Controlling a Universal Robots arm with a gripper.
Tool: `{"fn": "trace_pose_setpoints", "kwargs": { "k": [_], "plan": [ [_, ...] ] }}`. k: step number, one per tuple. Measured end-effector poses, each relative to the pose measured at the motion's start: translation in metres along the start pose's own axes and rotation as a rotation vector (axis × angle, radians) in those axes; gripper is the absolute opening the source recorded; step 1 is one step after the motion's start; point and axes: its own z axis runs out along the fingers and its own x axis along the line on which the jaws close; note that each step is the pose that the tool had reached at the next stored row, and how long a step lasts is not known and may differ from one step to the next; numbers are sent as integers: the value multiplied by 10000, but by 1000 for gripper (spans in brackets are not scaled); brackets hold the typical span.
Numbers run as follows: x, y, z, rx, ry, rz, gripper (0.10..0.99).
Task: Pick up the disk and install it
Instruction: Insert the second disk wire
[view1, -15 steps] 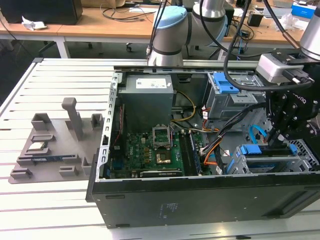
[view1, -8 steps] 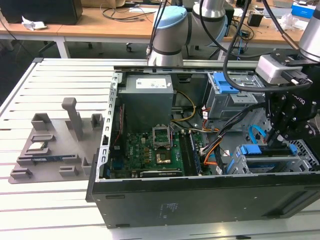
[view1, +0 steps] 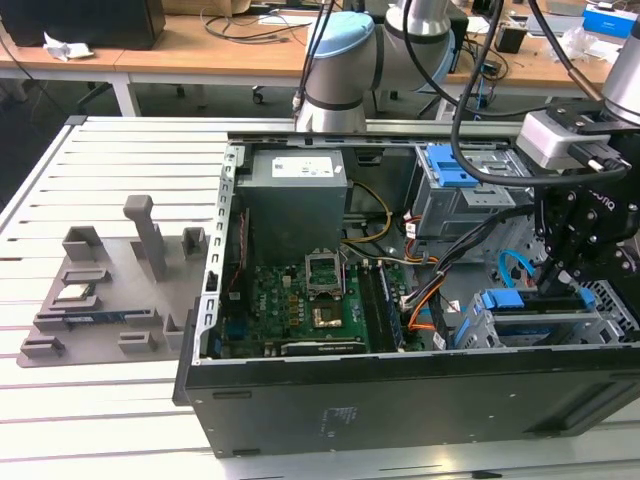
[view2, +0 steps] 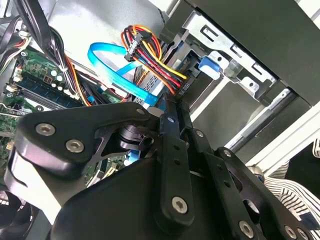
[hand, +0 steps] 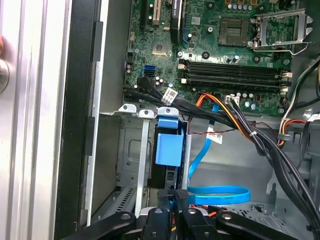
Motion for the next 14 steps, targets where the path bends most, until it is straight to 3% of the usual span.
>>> {"fn": "trace_pose_setpoints", "kwargs": {
  "k": [3, 6, 8, 9, 14],
  "plan": [
    [1, 0, -1, -1, -6, 0, 165],
    [0, 10, -18, 17, -138, 1, 165],
    [3, 16, -31, 32, -311, 6, 165],
    [9, 17, -29, 36, -350, 8, 165],
    [66, 22, -24, 37, -359, 10, 165]
  ]
}}
